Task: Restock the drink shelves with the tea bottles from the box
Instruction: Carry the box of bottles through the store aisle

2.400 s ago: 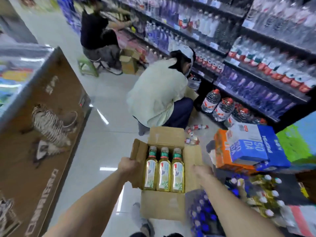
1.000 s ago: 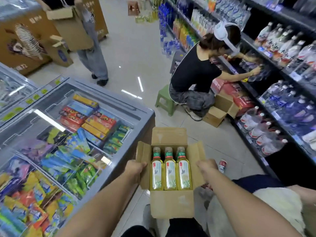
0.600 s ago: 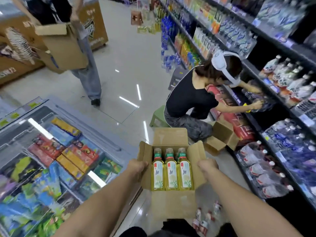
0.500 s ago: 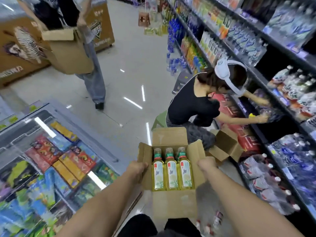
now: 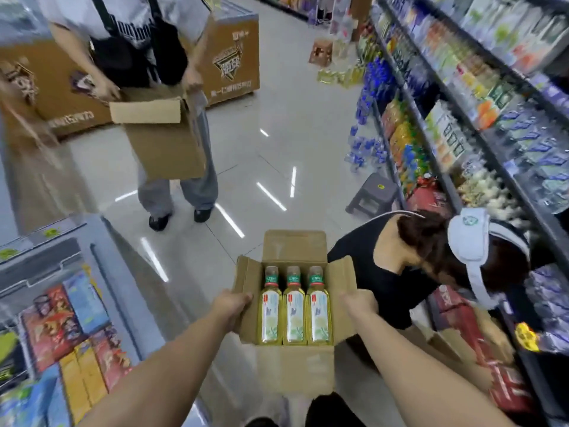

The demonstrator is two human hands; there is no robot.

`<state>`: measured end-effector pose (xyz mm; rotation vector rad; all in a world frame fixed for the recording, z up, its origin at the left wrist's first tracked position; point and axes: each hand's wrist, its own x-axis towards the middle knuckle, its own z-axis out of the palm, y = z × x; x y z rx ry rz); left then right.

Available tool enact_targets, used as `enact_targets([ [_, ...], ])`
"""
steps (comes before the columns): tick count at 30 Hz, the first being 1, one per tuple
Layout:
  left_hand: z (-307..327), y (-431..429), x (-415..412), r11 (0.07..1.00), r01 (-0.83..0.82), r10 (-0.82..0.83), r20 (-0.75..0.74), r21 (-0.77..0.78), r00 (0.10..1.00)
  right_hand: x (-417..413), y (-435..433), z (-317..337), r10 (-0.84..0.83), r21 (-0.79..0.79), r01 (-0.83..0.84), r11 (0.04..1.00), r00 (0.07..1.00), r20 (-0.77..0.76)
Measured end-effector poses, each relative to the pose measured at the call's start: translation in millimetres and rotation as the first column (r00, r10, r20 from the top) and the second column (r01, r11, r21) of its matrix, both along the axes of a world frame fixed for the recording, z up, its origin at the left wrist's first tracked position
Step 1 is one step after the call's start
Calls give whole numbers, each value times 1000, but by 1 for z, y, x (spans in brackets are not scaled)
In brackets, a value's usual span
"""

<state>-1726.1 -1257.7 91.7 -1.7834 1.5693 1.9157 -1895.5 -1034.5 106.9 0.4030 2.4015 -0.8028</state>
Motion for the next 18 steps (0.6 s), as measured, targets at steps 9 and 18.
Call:
enact_targets([
  [9, 8, -129, -118, 981, -153, 159, 37, -123, 987, -152, -155, -13, 160, -16, -160, 987, 986, 40],
  [18, -10, -275, -246, 974, -211, 217, 71, -82, 974, -287, -314, -12, 222, -48, -220, 974, 974, 36],
])
